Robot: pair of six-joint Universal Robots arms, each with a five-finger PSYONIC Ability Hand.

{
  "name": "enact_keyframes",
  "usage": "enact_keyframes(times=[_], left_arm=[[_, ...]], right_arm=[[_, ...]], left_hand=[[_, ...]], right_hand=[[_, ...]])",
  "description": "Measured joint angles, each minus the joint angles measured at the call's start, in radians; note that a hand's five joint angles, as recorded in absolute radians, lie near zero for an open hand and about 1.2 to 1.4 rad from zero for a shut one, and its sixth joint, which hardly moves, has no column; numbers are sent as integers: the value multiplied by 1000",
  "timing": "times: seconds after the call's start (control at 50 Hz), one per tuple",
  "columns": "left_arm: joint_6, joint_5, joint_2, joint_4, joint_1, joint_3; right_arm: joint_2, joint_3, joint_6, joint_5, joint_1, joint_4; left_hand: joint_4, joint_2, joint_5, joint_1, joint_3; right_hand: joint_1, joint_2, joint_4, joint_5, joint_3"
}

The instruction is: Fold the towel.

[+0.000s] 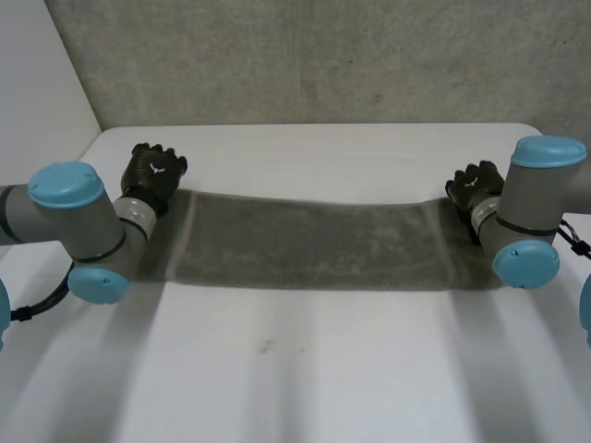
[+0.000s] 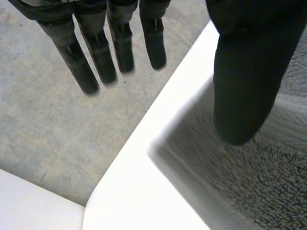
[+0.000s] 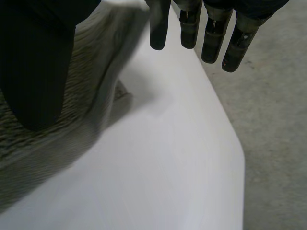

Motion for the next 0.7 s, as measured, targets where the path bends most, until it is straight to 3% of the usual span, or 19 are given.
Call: enact_keyframes(times=[0.14,0.36,0.62,0.7], left_arm=[[68,-5,19,39,-18,-26],[41,-44,143,59,-28,-133],[-222,-47,291,44,-18,-304],[-318,-44,334,37,-14,-340]], right_arm=[[-73,39,0,6,0,-112],[-314,290,70,-40,-29,-284],[-451,592,242,-125,-84,-88],[-452,650,267,-173,-112,-44]], left_hand=[[-227,-215,-222,-230,-229],[-260,-250,-243,-257,-264],[-262,-251,-244,-257,-264],[-262,-251,-244,-257,-264]], right_hand=[[0,0,0,-1,0],[0,0,0,-1,0],[6,7,40,38,62],[119,151,161,140,183]])
